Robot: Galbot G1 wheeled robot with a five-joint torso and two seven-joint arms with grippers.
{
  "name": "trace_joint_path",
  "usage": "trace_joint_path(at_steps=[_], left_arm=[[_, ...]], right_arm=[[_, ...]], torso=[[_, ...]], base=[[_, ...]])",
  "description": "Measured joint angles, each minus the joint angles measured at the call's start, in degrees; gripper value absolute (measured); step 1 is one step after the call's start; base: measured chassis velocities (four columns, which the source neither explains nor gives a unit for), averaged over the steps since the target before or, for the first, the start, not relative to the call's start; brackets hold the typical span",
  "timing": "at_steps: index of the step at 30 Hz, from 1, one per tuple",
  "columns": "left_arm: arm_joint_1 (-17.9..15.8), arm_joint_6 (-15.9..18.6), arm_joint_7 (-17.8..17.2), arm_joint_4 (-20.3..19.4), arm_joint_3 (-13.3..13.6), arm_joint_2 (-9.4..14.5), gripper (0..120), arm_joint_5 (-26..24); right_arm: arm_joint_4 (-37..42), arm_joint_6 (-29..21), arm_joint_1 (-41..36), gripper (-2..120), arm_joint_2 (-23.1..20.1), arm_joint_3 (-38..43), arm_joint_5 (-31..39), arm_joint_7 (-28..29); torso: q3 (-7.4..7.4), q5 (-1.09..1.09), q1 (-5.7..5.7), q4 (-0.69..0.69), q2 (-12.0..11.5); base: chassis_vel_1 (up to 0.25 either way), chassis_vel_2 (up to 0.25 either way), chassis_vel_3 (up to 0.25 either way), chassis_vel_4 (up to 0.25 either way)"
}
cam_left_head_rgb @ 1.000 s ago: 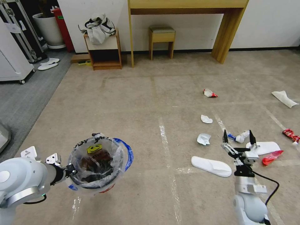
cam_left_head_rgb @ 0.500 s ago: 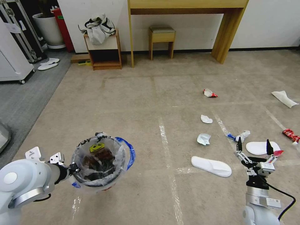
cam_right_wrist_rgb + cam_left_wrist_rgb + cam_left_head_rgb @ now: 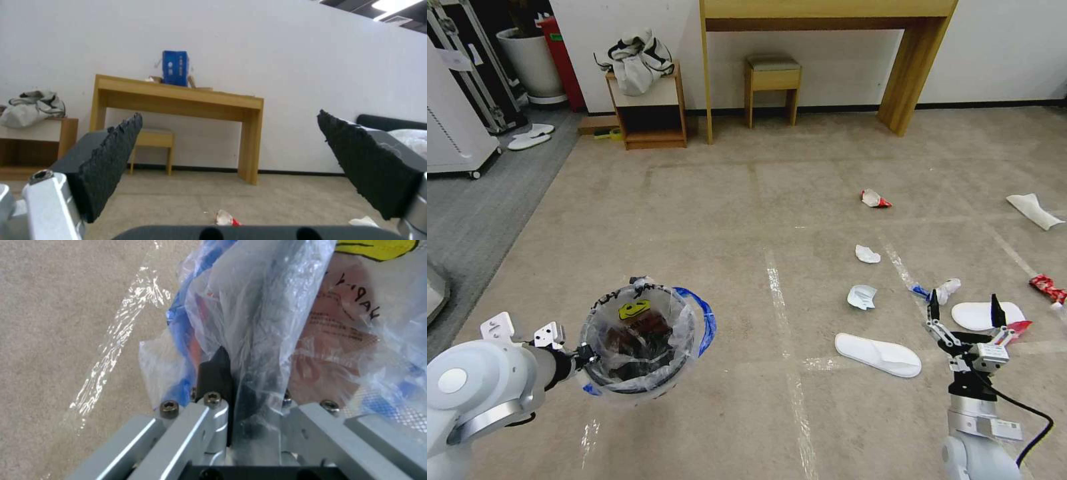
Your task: Pick up the trash bin and place the garbage on the floor into it.
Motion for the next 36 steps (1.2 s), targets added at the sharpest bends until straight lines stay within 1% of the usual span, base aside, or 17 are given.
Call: trace_joint_path(at_steps=[11, 17, 36], left_arm=[[-0.02, -0.37, 0.04, 0.14, -0.04, -0.55, 4, -0.08], [-0.05, -0.45, 0.10, 0.34, -0.02, -0.73, 4, -0.05], [-0.39, -0.83, 0.61, 0.56, -0.14, -0.94, 4, -0.44]], right_arm=[[-0.48, -0.05, 0.26, 100, -0.04, -0.35, -0.01, -0.40], [-0.53, -0.05, 0.27, 100, -0.03, -0.47, -0.01, -0.64], [-0.75, -0.20, 0.76, 100, 0.06, -0.61, 0.00, -0.77]], torso=[[0.00, 0.00, 0.00, 0.00, 0.00], [0.00, 0.00, 0.00, 0.00, 0.00], [0.00, 0.00, 0.00, -0.01, 0.00]], base=[[0.000, 0.000, 0.000, 0.000], [-0.056, -0.052, -0.053, -0.060], [-0.107, -0.101, -0.099, -0.104]])
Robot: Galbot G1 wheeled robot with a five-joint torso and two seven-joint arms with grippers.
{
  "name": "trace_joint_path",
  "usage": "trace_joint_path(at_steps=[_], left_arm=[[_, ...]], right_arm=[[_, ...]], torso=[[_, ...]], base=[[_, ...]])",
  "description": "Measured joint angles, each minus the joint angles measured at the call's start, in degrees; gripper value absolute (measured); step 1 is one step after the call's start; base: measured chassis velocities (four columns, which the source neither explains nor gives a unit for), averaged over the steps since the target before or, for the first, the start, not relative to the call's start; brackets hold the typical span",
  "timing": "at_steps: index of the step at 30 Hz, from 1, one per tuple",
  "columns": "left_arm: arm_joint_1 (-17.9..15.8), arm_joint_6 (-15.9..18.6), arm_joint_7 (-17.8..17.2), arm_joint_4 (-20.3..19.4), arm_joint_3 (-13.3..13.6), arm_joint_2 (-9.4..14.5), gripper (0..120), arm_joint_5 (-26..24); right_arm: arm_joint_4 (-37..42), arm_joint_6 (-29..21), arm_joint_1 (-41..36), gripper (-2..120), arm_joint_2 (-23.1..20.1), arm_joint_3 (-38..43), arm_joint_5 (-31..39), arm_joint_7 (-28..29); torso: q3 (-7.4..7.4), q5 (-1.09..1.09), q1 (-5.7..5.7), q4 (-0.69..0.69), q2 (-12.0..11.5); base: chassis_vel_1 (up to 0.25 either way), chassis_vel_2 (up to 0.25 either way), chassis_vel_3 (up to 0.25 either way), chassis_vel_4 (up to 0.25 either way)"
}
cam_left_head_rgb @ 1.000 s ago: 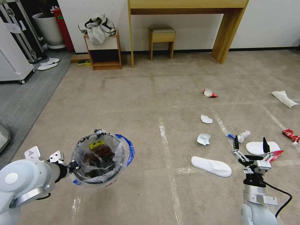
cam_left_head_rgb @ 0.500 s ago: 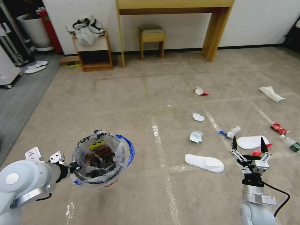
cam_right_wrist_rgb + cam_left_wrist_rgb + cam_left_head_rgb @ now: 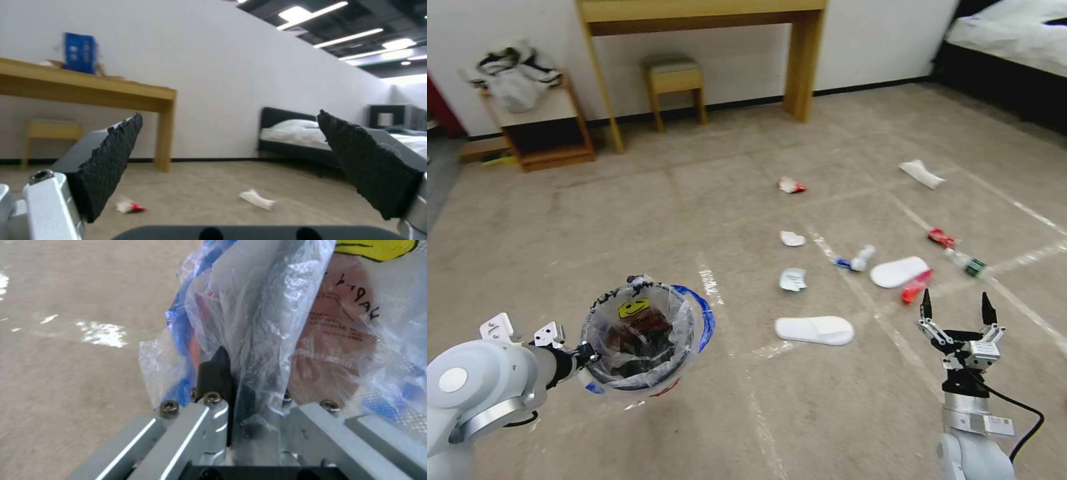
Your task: Pick up the trash bin and place the garbage on the floor into it.
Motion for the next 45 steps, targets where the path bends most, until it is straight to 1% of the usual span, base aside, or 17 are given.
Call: trace_joint_path(at_steps=[7, 9, 12, 18, 23, 33, 39, 45], left_arm=[[-0.22, -0.70, -0.03, 0.03, -0.02, -0.47, 4, 0.02], [-0.19, -1.23, -0.31, 0.04, -0.11, -0.82, 4, 0.03], [-0.09, -1.59, -0.71, 0.00, -0.29, -0.92, 4, -0.08], [0.06, -2.21, -1.49, 0.01, -0.73, -0.98, 4, -0.35], [0.01, -2.98, -2.16, 0.09, -0.84, -1.36, 4, 0.07], [0.65, -2.85, -2.15, 0.09, -0.88, -1.97, 4, 1.51], [0.82, -2.97, -2.27, -0.01, -1.36, -2.23, 4, 1.92], [1.56, -3.18, -3.67, -0.12, -1.66, -2.48, 4, 2.08]], right_arm=[[-0.12, 0.13, 0.23, 100, -0.14, 0.00, -0.83, 0.00], [-0.13, 0.16, 0.35, 100, -0.32, -0.11, -0.87, -0.01], [-0.06, 0.16, 0.50, 100, -0.45, -0.20, -0.81, -0.07], [0.43, 0.04, 0.67, 100, -0.80, -0.33, -0.41, -0.15], [0.54, -0.05, 0.83, 100, -1.13, -0.41, -0.26, -0.29], [0.85, -0.19, 0.85, 100, -1.32, -0.66, 0.02, -0.94], [1.07, -0.35, 1.13, 100, -1.58, -0.85, 0.08, -1.18], [1.07, -0.39, 1.38, 100, -1.71, -1.05, 0.03, -1.31]], torso=[[0.00, 0.00, 0.00, -0.04, 0.00], [0.00, 0.00, 0.00, 0.02, 0.00], [0.00, 0.00, 0.00, 0.05, 0.00], [0.00, 0.00, 0.00, 0.00, 0.00], [0.00, 0.00, 0.00, 0.00, 0.00], [0.00, 0.00, 0.00, 0.00, 0.00], [0.00, 0.00, 0.00, 0.00, 0.00], [0.00, 0.00, 0.00, 0.01, 0.00]], base=[[-0.109, -0.096, -0.095, -0.114], [0.000, 0.000, 0.000, 0.000], [0.000, 0.000, 0.000, 0.000], [0.000, 0.000, 0.000, 0.000], [0.000, 0.000, 0.000, 0.000], [0.000, 0.000, 0.000, 0.000], [0.000, 0.000, 0.000, 0.000], [0.000, 0.000, 0.000, 0.000]])
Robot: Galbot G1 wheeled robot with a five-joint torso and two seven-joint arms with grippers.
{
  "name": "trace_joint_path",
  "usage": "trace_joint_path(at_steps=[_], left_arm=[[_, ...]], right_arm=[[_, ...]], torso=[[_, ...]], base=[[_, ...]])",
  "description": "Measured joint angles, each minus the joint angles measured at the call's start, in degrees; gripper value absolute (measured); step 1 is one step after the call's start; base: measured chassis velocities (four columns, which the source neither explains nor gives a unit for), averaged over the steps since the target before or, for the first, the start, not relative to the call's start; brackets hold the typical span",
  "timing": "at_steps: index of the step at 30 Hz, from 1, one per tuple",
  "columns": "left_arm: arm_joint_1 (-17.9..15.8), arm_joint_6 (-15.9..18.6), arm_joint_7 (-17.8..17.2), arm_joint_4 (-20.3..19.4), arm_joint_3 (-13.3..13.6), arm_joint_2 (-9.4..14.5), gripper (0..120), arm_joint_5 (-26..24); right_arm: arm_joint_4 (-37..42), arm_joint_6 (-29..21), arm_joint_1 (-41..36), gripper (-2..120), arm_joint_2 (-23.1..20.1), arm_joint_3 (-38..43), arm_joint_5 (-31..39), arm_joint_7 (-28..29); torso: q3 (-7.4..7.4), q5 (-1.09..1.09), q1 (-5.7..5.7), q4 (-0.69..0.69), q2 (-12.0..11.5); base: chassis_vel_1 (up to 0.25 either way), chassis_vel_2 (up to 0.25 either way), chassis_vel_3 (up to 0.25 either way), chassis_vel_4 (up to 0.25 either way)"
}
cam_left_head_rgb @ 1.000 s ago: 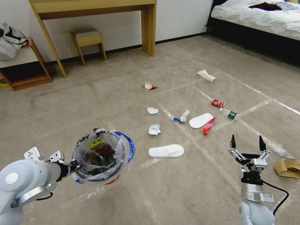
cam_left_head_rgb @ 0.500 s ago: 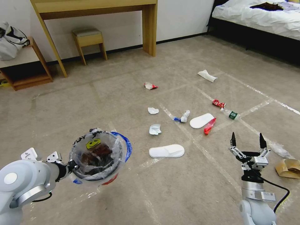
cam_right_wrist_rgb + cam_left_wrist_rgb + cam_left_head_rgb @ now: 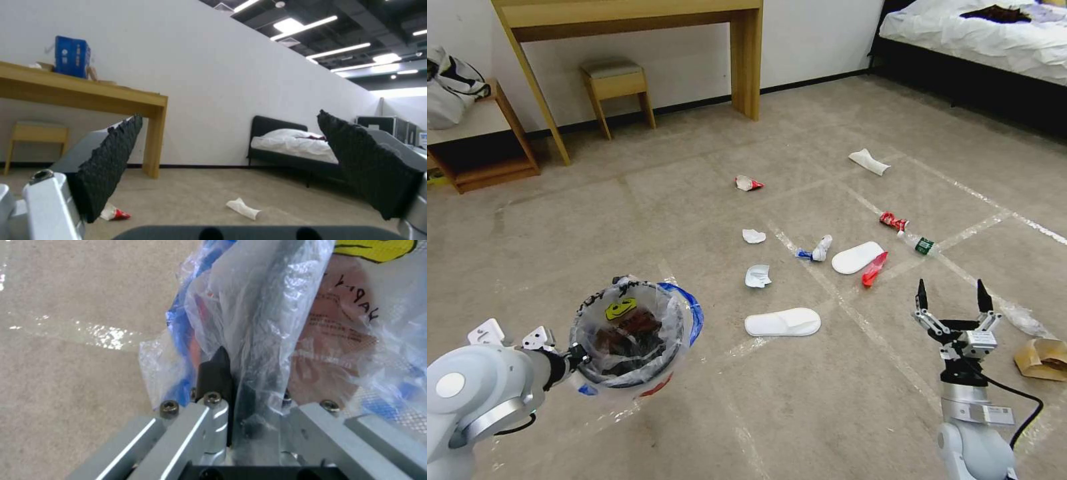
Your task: Pick up the trash bin and place the garbage on the floor into it.
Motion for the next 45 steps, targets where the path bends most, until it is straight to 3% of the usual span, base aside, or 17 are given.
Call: trace_joint_path(at_steps=[18, 45], left_arm=[[0.72, -0.10, -2.85, 0.05, -1.26, -0.72, 4, -0.10], [0.51, -0.03, -3.16, 0.77, -1.43, -1.96, 4, -0.35]], right_arm=[[0.49, -0.02, -0.19, 100, 0.35, -0.55, -0.74, -0.30], [0.31, -0.02, -0.13, 100, 0.27, -0.47, -0.89, -0.43]], torso=[[0.00, 0.00, 0.00, 0.00, 0.00], [0.00, 0.00, -0.01, 0.00, 0.00]], base=[[0.000, 0.000, 0.000, 0.000], [0.000, 0.000, 0.000, 0.000]])
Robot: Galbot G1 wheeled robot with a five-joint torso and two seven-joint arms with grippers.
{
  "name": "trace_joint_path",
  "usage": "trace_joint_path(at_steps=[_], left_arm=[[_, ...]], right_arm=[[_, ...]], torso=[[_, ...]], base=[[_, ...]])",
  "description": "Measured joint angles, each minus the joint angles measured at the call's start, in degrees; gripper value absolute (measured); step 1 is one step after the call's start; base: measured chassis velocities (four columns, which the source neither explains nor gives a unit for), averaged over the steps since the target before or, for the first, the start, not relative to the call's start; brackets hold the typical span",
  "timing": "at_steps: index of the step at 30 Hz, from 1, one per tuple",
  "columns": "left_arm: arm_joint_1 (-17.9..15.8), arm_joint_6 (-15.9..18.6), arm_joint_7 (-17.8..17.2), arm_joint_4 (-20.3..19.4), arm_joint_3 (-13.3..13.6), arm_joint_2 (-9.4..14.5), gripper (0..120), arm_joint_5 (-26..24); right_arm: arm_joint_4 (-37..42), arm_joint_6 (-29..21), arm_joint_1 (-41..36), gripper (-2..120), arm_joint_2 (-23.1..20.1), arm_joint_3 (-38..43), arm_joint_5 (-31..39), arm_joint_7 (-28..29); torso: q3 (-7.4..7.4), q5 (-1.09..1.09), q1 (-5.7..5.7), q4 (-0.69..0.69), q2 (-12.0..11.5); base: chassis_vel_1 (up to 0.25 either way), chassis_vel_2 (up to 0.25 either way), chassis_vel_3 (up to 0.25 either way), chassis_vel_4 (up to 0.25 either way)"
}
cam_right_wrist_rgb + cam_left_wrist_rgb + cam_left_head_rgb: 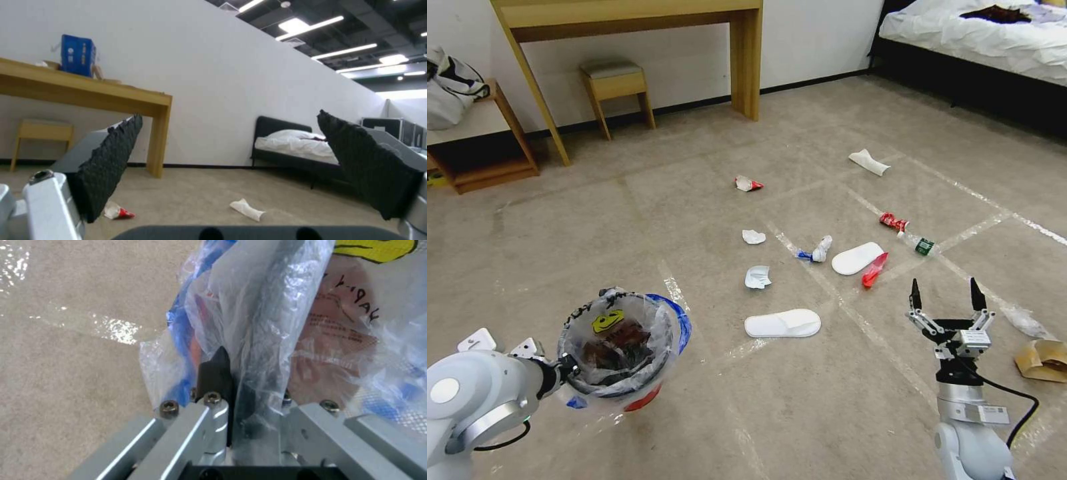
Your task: Pick up the trash bin and place the garbage on the floor into it.
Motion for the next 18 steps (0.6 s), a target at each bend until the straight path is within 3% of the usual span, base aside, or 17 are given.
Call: trace_joint_path(at_steps=[18], left_arm=[[-0.60, 0.04, 0.16, 0.85, -0.09, 0.37, 4, 0.03]], right_arm=[[-1.64, 0.09, 0.99, 100, -0.05, -0.28, 0.10, -0.39]], torso=[[0.01, 0.01, 0.00, 0.00, 0.00]], base=[[-0.080, 0.076, 0.087, -0.086]])
